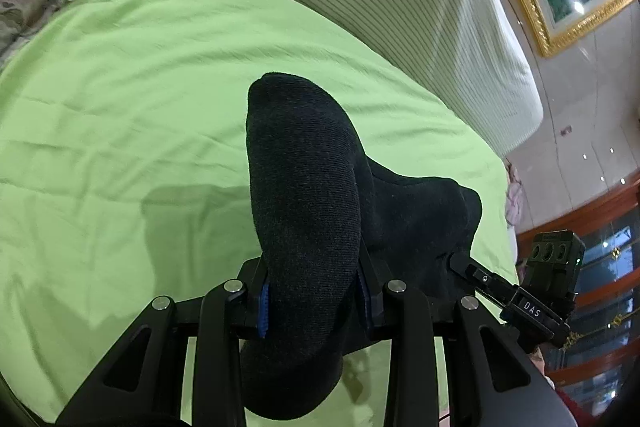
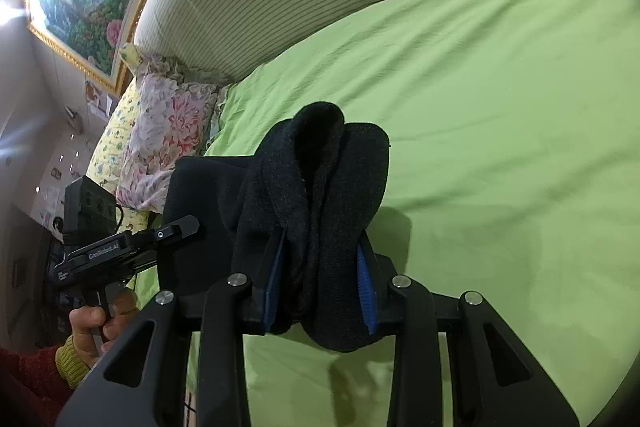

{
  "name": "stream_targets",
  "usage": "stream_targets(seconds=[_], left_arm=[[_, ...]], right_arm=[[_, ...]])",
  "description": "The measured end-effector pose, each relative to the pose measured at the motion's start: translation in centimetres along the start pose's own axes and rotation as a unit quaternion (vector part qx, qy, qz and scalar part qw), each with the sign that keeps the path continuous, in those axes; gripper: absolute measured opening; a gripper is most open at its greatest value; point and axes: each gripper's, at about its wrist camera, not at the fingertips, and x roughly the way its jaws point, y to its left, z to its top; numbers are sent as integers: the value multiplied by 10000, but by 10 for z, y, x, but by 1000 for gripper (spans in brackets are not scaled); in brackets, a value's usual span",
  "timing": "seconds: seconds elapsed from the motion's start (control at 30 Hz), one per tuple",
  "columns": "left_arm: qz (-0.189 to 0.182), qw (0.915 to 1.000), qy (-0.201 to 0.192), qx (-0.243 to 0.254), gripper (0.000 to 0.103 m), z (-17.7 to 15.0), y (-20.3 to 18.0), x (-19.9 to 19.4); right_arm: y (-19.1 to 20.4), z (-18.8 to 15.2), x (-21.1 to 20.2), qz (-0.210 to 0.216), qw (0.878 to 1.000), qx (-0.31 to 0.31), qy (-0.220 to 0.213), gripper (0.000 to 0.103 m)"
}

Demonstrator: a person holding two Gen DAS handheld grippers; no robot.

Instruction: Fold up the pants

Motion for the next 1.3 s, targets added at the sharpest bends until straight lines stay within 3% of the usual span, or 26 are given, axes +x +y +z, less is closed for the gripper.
stream_targets(seconds=[0.4, 0.77, 1.03, 1.3], left_arm=[[283, 9991, -165, -265, 32, 39, 41, 1], [473, 9981, -82, -387, 33, 45, 62, 26], [722, 9963, -4, -472, 47, 40, 76, 35], [910, 9951, -30, -381, 55, 37, 74, 39]], right_arm=[[15, 30, 52, 32, 9995, -202, 249, 35], [4, 38, 81, -123, 9985, -164, 514, 36], [-12, 39, 84, -359, 9974, -76, 618, 46], [-20, 37, 79, -687, 9957, -294, 543, 56]])
